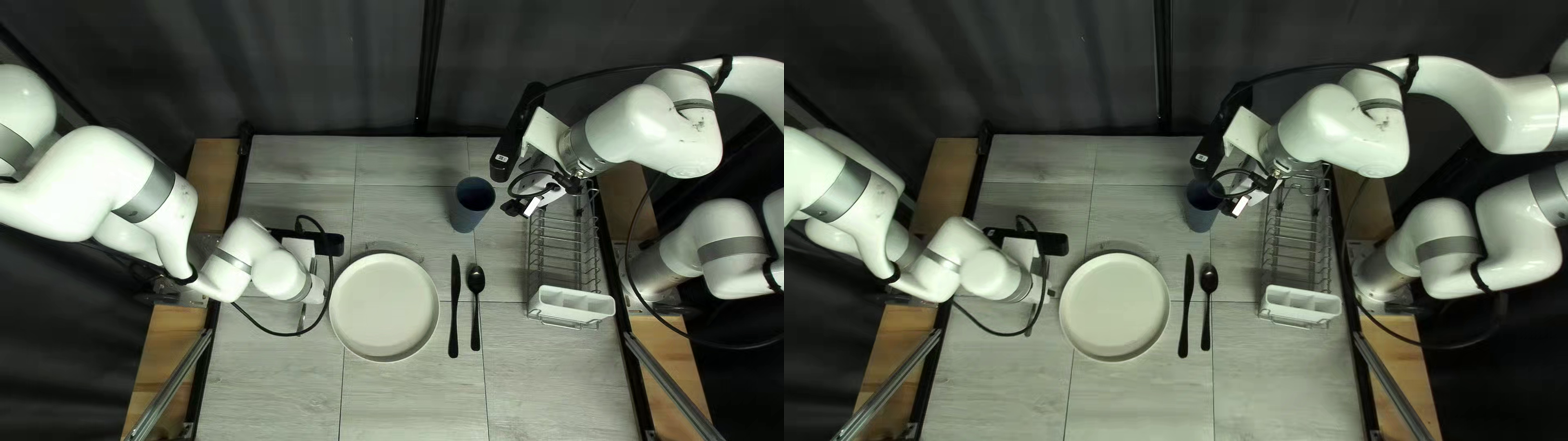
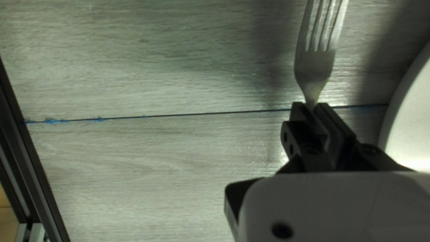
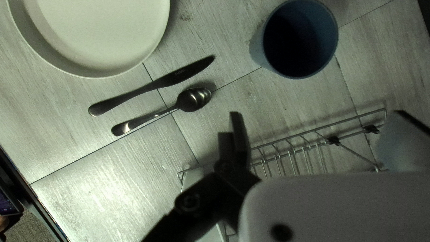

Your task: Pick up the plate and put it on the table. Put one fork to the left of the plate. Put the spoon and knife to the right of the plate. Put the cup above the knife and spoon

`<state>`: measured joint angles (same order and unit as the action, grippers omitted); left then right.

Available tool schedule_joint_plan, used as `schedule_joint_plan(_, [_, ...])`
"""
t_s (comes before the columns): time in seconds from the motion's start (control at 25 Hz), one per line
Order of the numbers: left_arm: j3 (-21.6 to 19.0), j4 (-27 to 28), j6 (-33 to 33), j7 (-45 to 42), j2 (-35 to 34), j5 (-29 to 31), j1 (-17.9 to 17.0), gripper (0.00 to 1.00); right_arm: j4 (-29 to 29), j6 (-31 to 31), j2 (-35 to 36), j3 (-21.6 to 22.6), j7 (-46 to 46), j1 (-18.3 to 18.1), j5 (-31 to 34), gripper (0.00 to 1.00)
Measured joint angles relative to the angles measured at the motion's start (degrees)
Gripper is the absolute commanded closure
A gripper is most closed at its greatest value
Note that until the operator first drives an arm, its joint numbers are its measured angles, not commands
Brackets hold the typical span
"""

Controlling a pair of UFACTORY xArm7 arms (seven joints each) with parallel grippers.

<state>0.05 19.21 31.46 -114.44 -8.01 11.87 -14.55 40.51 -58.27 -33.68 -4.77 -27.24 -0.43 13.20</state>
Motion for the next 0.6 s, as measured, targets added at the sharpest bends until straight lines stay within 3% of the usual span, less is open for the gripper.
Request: schedule_joint_plan(0.6, [0.24,-1.37,-2.1,-0.11,0.69,0.62,0.39,1.0,0.0,0.0,0.0,0.0,0.0,0.0,0.0,0.0])
